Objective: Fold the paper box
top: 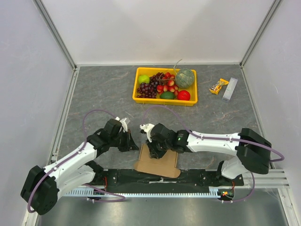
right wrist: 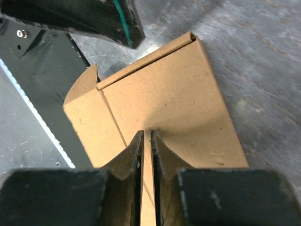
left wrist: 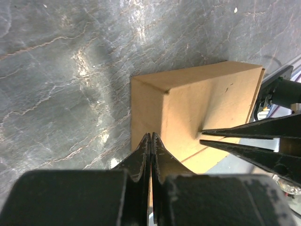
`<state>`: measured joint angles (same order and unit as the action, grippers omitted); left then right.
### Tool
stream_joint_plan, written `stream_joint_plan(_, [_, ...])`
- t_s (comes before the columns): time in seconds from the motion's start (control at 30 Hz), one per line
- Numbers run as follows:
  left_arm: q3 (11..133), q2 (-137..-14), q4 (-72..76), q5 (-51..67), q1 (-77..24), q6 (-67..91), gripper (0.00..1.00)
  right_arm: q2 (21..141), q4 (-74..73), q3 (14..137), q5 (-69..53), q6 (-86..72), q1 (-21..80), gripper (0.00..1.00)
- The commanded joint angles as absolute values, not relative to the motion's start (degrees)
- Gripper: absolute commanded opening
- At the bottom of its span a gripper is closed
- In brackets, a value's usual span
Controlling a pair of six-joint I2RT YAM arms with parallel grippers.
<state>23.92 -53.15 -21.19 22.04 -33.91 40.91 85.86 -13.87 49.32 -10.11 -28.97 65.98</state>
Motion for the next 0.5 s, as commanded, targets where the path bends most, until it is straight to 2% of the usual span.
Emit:
stream_joint_plan(0.0, [25.6, -49.8, -23.5, 18.3, -34.3, 41.8, 0.04, 79.3, -18.6, 51.3, -0.7, -29.4, 66.1, 0.19])
stream_joint_plan(0.27, [27.4, -48.2, -27.2, 13.9, -34.2, 41.5, 0.06, 66.7, -40.0, 51.9, 24.5, -43.8, 66.0, 0.22])
stream_joint_plan(0.37, [27.8, -51.3, -26.5, 15.1, -34.2, 40.4, 0.05, 65.3, -50.2, 51.3, 28.6, -49.7, 66.0, 0.22])
stream_joint_plan(0.47, [28.4, -54.2, -25.3, 16.3, -34.5, 39.2, 0.04, 65.4, -53.6, 48.6, 27.1, -53.6, 65.9, 0.17])
